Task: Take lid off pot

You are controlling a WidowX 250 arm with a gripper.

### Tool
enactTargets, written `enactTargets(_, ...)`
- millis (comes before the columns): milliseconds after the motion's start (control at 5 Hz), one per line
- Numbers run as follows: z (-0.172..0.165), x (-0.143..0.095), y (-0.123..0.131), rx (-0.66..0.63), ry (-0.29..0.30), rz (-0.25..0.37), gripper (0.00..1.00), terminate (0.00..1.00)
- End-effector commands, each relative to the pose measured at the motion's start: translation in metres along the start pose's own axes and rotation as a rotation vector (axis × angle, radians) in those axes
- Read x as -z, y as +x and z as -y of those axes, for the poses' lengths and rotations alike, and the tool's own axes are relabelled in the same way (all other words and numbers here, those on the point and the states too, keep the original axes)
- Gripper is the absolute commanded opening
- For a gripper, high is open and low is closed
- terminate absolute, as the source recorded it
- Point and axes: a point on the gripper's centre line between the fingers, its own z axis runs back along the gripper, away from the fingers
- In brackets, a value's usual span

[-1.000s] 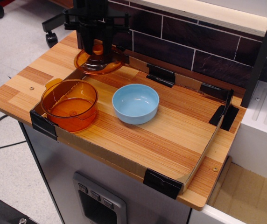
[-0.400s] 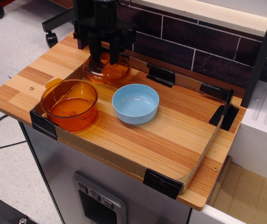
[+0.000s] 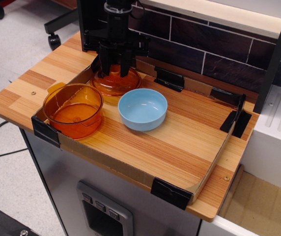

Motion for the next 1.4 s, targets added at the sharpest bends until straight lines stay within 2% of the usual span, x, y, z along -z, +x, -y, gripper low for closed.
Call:
enactTargets(0, -0.002, -0.035, 0.004, -0.002, -0.042, 0.063, 1.00, 0.00)
enactTargets(200, -0.005, -0.054, 0.006, -0.021, -0.049, 0.071, 1.00, 0.00)
enactTargets(400, -0.013, -0.084, 0.010, -0.045, -0.079, 0.104, 1.00, 0.00)
enactTargets(600, -0.022, -0.112, 0.011, -0.057, -0.099, 0.108, 1.00, 0.00)
enactTargets(800, -0.024, -0.120, 0.008, -0.045, -0.075, 0.097, 1.00, 0.00)
enactTargets(1200, -0.024, -0.120, 0.008, -0.045, -0.075, 0.097, 1.00, 0.00)
